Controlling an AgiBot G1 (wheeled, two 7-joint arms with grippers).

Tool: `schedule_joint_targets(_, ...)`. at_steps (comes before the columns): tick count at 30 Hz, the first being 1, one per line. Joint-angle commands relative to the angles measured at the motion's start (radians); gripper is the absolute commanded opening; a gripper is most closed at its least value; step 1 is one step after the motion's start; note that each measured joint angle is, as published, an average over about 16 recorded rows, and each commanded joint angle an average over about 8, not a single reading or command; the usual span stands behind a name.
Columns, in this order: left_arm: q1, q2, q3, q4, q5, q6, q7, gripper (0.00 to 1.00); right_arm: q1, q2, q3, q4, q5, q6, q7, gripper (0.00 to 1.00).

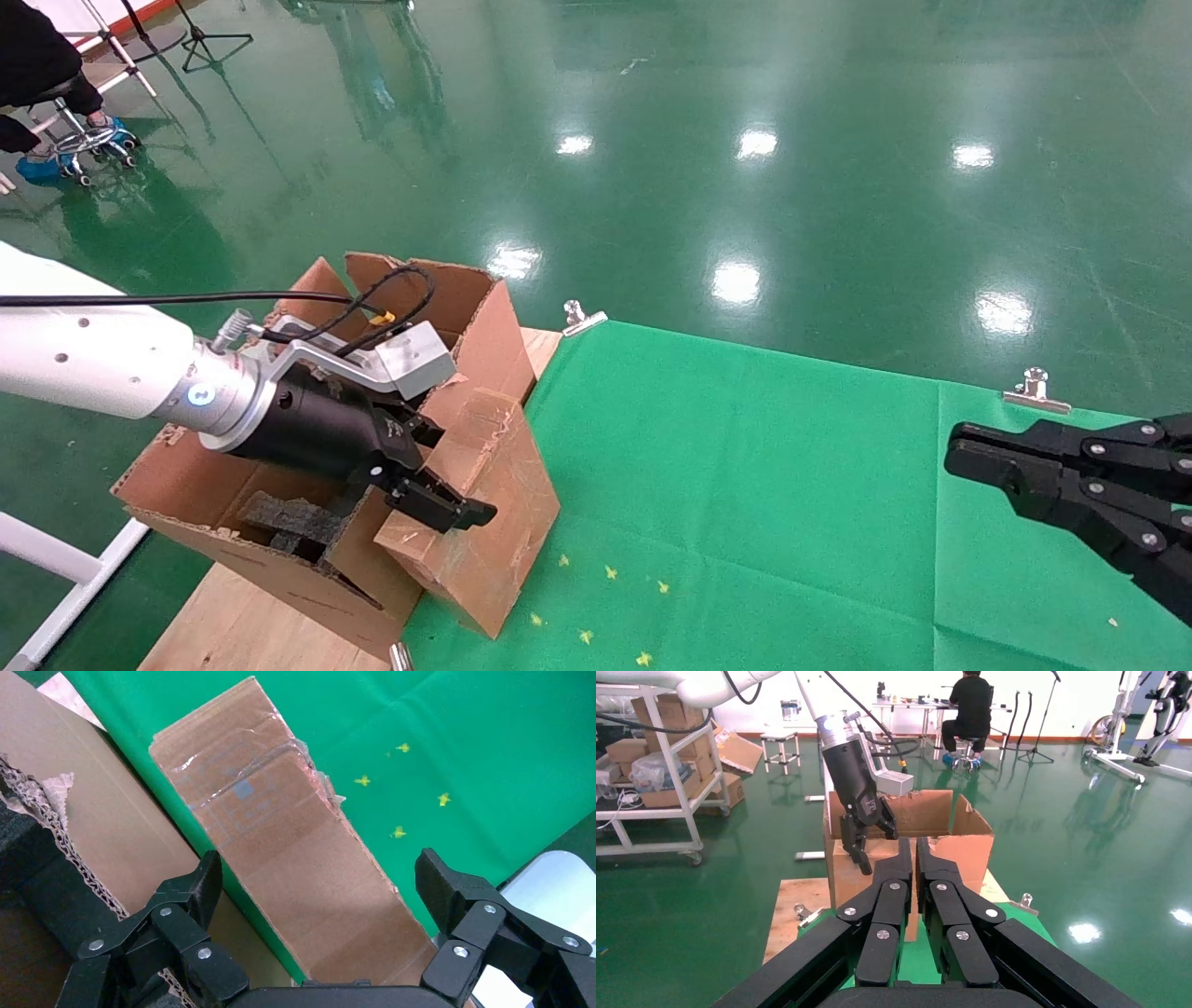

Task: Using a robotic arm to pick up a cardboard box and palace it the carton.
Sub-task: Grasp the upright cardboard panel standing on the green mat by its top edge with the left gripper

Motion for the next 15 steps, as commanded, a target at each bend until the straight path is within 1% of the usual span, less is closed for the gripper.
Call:
schedule_joint_targets(1, 0.000, 0.000, -0.001, 0.000, 0.000, 0.000, 0.000, 0.00, 0.000, 0.000, 0.000, 0.000, 0.000, 0.000, 0.000, 1.00)
schedule_joint_targets(15, 0.002, -0.001, -0.007, 0.000, -0.002, -0.002, -0.001, 0.00, 0.000, 0.000, 0.000, 0.000, 0.000, 0.000, 0.000, 1.00)
